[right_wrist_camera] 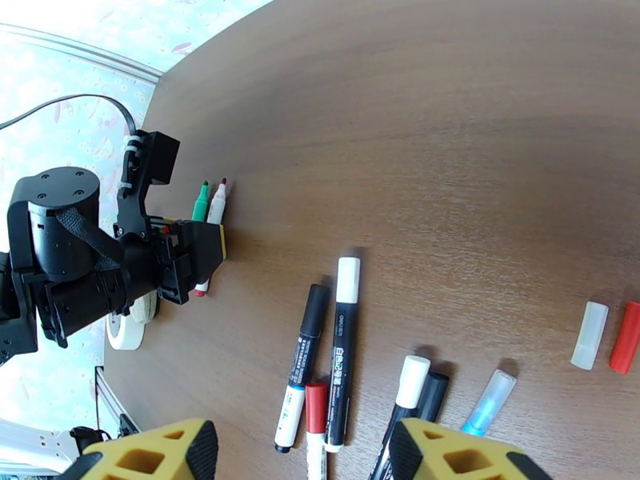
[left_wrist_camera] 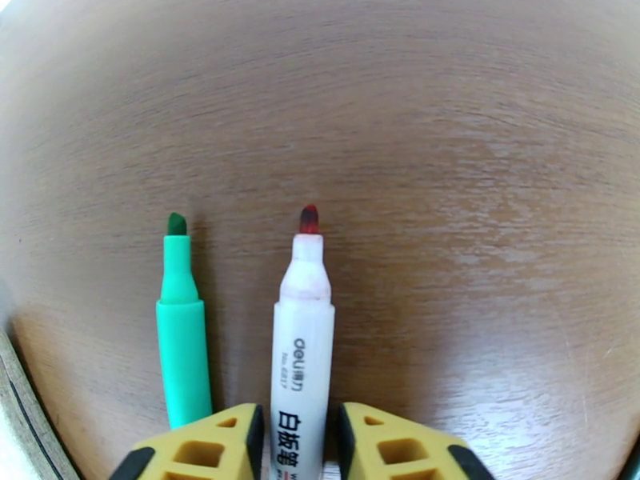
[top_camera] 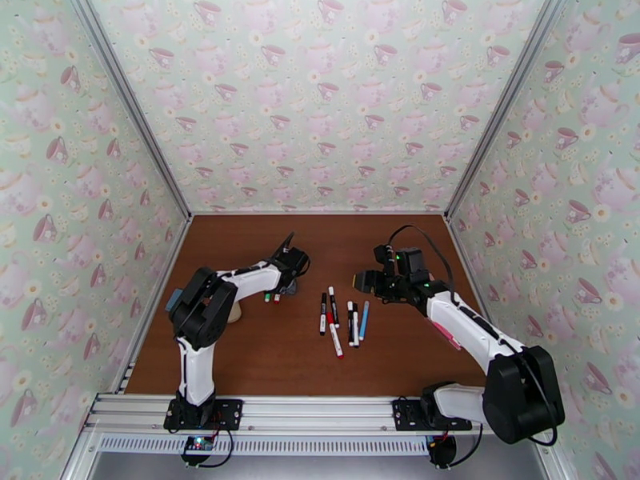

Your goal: Open the pen caps

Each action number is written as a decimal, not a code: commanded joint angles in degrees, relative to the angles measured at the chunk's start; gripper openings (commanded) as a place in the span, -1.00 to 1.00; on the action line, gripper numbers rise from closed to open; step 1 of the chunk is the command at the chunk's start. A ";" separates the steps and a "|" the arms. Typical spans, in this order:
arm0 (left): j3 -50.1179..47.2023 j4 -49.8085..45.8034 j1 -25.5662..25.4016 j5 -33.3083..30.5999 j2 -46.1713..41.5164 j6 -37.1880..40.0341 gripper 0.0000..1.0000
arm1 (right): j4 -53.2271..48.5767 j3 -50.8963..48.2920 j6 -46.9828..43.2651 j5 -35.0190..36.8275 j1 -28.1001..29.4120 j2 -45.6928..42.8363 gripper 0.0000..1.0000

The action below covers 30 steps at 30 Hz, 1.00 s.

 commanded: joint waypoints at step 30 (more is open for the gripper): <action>-6.55 1.78 -6.94 21.26 -21.34 -11.78 -0.15 | 0.94 2.67 4.80 4.03 1.35 3.27 0.27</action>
